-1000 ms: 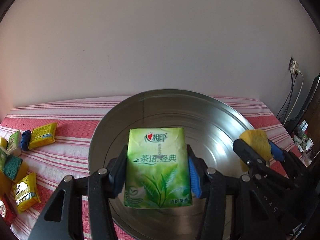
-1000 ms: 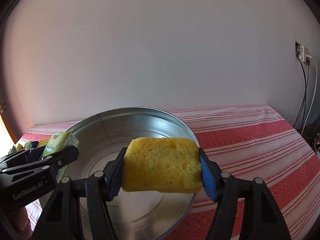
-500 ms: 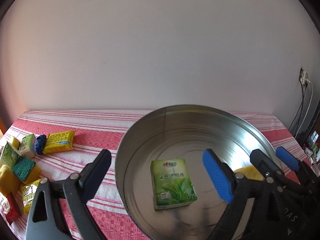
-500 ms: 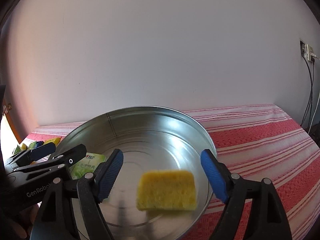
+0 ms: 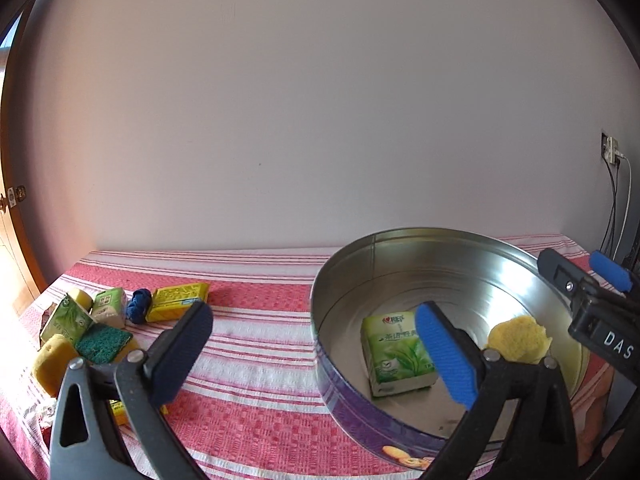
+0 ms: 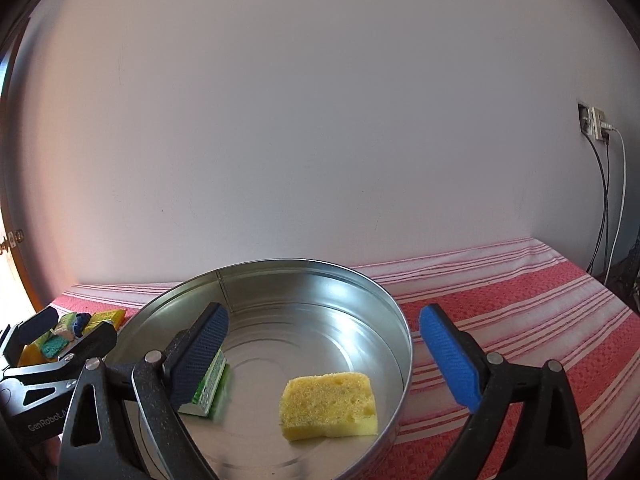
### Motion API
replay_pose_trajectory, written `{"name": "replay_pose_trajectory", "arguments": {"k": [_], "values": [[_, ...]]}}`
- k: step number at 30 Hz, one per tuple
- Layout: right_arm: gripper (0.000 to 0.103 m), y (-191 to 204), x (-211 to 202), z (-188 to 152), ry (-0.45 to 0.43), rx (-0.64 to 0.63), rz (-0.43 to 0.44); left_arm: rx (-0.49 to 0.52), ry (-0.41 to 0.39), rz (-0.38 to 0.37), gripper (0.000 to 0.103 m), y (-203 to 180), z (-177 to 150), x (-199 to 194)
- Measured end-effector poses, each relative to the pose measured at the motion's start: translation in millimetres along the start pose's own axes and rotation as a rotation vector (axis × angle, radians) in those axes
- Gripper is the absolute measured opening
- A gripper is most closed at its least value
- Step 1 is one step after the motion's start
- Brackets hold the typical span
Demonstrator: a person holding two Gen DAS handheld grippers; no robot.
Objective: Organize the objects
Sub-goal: 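Open both tools to drop the tissue pack and sponge into the tin, then withdraw both tools from the tin back toward the remaining items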
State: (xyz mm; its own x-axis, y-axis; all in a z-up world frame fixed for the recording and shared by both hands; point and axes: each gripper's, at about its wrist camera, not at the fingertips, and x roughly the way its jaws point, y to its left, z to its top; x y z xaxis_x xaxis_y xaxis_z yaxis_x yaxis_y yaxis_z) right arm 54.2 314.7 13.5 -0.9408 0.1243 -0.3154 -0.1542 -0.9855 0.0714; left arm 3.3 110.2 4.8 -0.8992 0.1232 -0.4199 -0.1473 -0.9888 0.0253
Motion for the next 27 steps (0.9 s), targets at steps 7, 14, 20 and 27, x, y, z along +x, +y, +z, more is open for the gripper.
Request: {"name": "replay_pose_trajectory", "arguments": {"k": [7,14,20,27], "values": [[0.098,16.0,-4.0,-4.7,-0.049,-0.087,-0.015,0.012,-0.026,0.056,0.103,8.6,-6.8,-4.7],[0.098,5.9,-8.3,-3.9,-0.065,-0.002,0.04,0.002,-0.024,0.061,0.103,13.6,-12.7,-4.9],[0.098,16.6,-15.7,-5.1,-0.086,-0.047,0.015,0.002,-0.027,0.053,0.103,13.5,-14.6,-7.9],[0.098,23.3,-27.3,-7.4,-0.115,-0.058,-0.022,-0.016,-0.022,0.051,0.103,24.2,-17.1,-13.0]]}}
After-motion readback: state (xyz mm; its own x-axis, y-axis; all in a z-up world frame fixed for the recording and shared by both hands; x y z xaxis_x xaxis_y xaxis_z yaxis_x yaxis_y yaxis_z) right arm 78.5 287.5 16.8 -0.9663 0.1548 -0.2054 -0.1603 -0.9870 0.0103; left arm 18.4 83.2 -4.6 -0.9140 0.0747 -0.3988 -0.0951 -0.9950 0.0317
